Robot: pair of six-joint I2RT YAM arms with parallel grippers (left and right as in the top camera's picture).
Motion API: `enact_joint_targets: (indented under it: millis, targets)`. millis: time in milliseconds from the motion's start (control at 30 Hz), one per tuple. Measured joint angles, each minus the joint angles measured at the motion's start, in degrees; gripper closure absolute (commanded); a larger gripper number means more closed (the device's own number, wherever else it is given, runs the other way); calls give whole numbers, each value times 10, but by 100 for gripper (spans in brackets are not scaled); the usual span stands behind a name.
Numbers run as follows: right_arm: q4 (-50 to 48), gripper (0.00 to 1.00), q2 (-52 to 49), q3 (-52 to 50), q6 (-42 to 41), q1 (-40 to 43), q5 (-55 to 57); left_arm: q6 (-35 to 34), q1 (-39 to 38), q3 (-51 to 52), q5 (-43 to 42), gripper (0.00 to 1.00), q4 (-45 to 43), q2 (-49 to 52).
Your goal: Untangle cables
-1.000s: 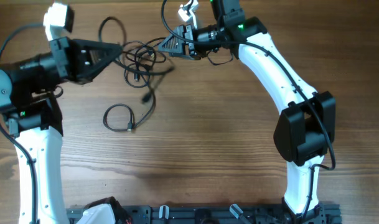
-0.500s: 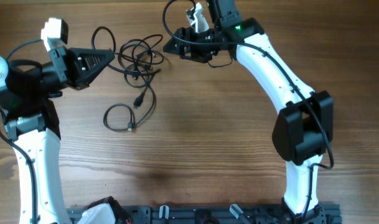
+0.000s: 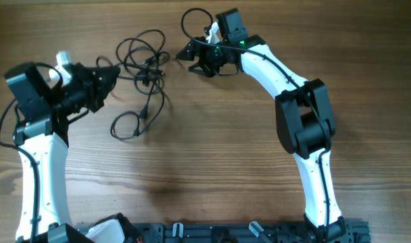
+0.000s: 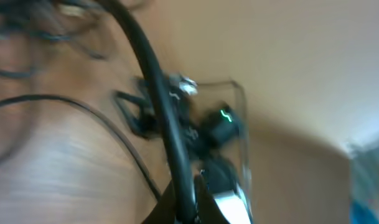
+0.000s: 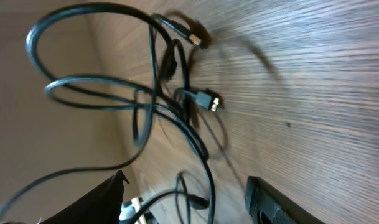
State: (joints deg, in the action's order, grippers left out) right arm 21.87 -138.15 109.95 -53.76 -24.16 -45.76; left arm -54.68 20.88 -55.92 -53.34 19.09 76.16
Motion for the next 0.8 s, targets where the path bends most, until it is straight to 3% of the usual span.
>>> enact_joint_targets:
  millis: [133, 400, 800]
  targets:
    - [-57, 35, -2, 0, -42, -17, 4, 10, -15, -1, 150, 96, 84, 0]
    - [-98, 35, -8, 0, -71, -54, 23, 97, -68, -2, 311, 96, 307, -4]
    - [-190, 48, -16, 0, -80, -62, 142, 116, -71, -2, 374, 96, 408, -4]
